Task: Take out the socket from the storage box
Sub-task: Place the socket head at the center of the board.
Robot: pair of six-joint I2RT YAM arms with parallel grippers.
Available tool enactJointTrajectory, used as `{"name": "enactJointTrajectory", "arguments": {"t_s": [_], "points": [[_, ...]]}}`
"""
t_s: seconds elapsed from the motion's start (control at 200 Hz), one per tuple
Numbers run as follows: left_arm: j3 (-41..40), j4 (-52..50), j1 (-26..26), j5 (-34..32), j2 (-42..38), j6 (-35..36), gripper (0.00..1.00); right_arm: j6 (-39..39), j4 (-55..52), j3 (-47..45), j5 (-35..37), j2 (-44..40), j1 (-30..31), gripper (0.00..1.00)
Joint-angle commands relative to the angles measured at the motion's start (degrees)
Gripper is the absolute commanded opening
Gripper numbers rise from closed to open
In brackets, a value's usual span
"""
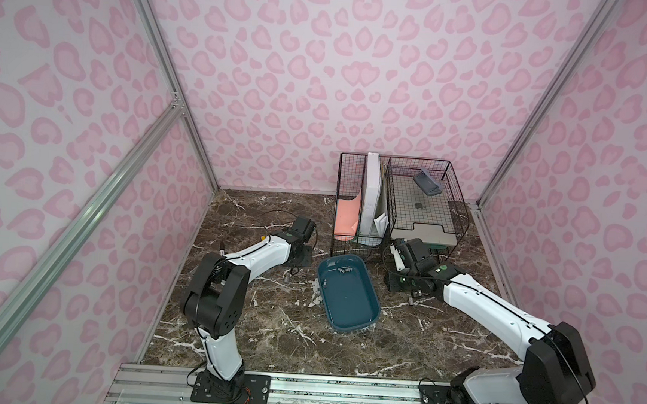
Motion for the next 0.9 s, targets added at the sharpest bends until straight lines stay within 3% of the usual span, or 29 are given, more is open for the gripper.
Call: {"name": "enactJointTrajectory", "arguments": {"t_s": [0.0,0.46,0.895], "points": [[0.5,1.9,0.9,1.1,1.9,-0.7,0.11,0.4,1.7,0.6,-0.4,0.0,0.3,0.41],[-2.6,5.4,1.5,0.3,3.5,-1.1,0.15,-0.1,1.5,1.3,-0.6,0.2,0.8,0.42],[-1.8,2.9,1.5,1.0,1.1,-0.9,0.33,-3.0,2.9,3.8,-1.5,2.6,2.8,0.42]]}}
